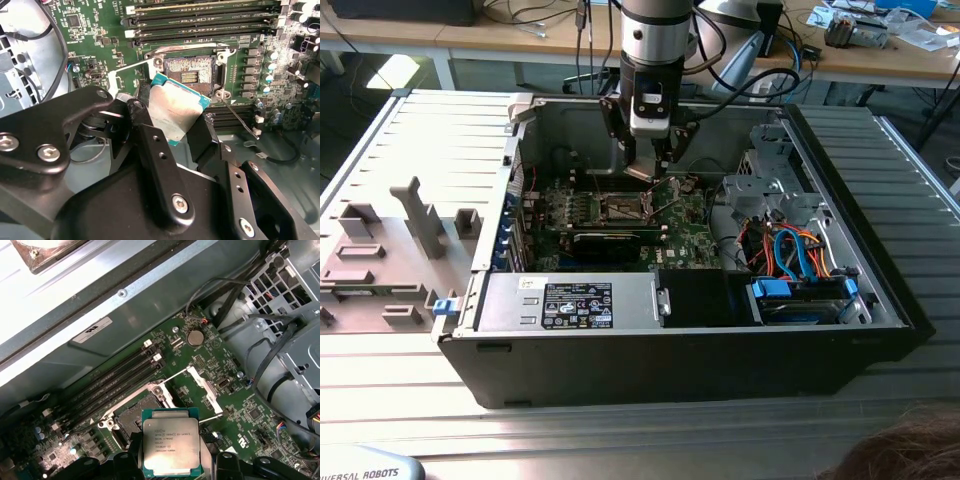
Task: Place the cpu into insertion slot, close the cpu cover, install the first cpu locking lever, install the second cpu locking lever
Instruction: 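Place the cpu into insertion slot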
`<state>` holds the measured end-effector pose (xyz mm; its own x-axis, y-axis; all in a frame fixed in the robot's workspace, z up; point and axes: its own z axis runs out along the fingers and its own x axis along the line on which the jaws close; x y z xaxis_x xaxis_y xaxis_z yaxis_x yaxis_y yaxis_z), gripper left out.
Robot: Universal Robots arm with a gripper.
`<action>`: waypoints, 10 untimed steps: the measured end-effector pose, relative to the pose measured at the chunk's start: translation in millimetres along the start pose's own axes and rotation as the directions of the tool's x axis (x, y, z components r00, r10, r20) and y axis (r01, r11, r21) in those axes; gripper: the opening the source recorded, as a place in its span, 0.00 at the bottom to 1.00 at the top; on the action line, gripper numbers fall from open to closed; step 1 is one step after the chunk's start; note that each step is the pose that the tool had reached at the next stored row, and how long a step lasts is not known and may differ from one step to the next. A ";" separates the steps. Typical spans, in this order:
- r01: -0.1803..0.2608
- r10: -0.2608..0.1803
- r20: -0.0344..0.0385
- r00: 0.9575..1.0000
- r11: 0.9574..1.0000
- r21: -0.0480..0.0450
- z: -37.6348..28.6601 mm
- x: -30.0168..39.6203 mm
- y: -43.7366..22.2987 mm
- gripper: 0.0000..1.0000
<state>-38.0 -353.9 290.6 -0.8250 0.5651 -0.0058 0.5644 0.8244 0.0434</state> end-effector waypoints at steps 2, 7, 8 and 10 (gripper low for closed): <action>-0.004 0.004 0.000 1.000 1.000 0.000 0.0 0.0 0.0 0.54; -0.013 0.013 0.001 1.000 1.000 0.001 0.0 0.0 0.0 0.54; -0.014 0.014 0.001 1.000 1.000 0.001 0.0 0.0 0.0 0.54; -0.018 0.018 0.001 1.000 1.000 0.001 0.0 0.0 0.0 0.54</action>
<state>-38.0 -353.9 290.6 -0.8148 0.5797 -0.0063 0.5789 0.8143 0.0427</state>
